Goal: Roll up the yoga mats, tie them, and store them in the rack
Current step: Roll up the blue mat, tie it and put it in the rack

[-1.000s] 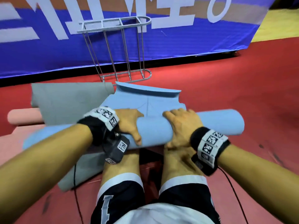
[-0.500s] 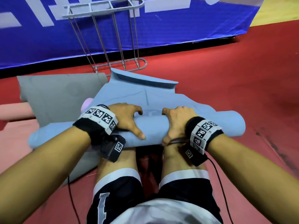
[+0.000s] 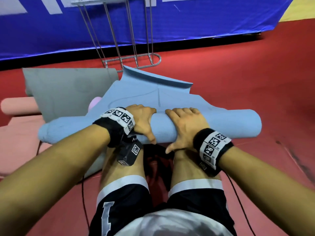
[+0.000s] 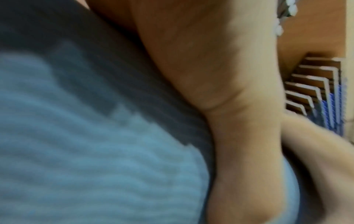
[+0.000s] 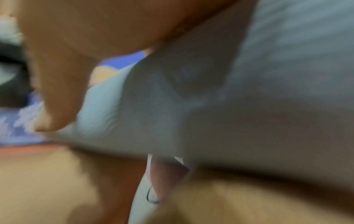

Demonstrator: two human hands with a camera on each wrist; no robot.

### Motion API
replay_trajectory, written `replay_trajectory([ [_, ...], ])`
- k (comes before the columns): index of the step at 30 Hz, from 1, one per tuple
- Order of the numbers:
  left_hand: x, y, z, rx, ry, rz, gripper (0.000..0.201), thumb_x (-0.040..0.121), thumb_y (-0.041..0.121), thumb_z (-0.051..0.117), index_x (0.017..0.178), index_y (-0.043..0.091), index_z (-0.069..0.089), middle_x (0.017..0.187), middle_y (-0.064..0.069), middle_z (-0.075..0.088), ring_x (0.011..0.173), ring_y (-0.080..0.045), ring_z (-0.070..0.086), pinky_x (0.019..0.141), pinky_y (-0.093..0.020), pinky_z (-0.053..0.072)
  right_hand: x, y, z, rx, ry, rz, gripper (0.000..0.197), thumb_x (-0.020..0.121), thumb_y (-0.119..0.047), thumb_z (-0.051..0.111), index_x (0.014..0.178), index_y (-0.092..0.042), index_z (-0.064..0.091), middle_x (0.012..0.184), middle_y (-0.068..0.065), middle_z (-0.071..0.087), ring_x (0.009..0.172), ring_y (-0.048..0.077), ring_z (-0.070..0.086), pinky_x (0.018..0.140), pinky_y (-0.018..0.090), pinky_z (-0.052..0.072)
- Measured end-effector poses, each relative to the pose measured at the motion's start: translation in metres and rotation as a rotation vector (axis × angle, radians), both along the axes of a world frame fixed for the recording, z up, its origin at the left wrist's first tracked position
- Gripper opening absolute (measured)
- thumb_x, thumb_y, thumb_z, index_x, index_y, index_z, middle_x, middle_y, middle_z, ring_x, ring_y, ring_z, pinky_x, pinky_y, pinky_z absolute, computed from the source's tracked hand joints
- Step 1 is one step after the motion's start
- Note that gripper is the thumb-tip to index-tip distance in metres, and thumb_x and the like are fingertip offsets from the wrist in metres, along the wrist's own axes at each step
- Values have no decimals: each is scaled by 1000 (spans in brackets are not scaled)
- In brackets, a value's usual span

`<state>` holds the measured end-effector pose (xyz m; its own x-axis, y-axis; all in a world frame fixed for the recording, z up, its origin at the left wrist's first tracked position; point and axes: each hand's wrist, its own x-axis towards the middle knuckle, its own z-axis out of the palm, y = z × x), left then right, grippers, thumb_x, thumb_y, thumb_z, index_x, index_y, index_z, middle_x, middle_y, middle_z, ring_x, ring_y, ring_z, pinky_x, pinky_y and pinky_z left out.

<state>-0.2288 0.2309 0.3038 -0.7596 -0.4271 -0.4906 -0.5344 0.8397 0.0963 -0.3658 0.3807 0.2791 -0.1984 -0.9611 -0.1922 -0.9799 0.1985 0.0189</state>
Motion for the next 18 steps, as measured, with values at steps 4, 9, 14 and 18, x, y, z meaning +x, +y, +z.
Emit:
replay_trajectory([
  [4,-2,-5,-8,40,16,40,88,33,84,74,105,37,54,88,13,66,82,-17,64,78,-36,55,-1,-11,2,10,30,-40,92,46,-66,74,124,-29,43,111,-2,63,101,26,60,89,41,44],
  [9,1,2,-12,-35,105,-33,99,47,76,79,131,42,37,113,11,59,99,-20,61,80,-37,47,-14,-26,13,85,-48,-50,89,45,-67,78,121,-33,44,95,-7,63,82,23,60,72,34,42],
  [14,11,29,-33,-382,163,-39,115,56,61,81,148,26,21,137,0,50,120,-29,54,100,-48,41,-22,-46,23,169,-130,-67,99,38,-72,79,125,-37,48,92,-8,62,90,26,65,71,33,47],
  [18,13,33,-42,-460,231,-36,105,57,54,77,144,24,25,133,-1,54,116,-29,57,98,-48,41,-22,-42,15,115,-117,-60,96,43,-71,80,126,-34,48,96,-7,67,91,25,66,72,34,46],
])
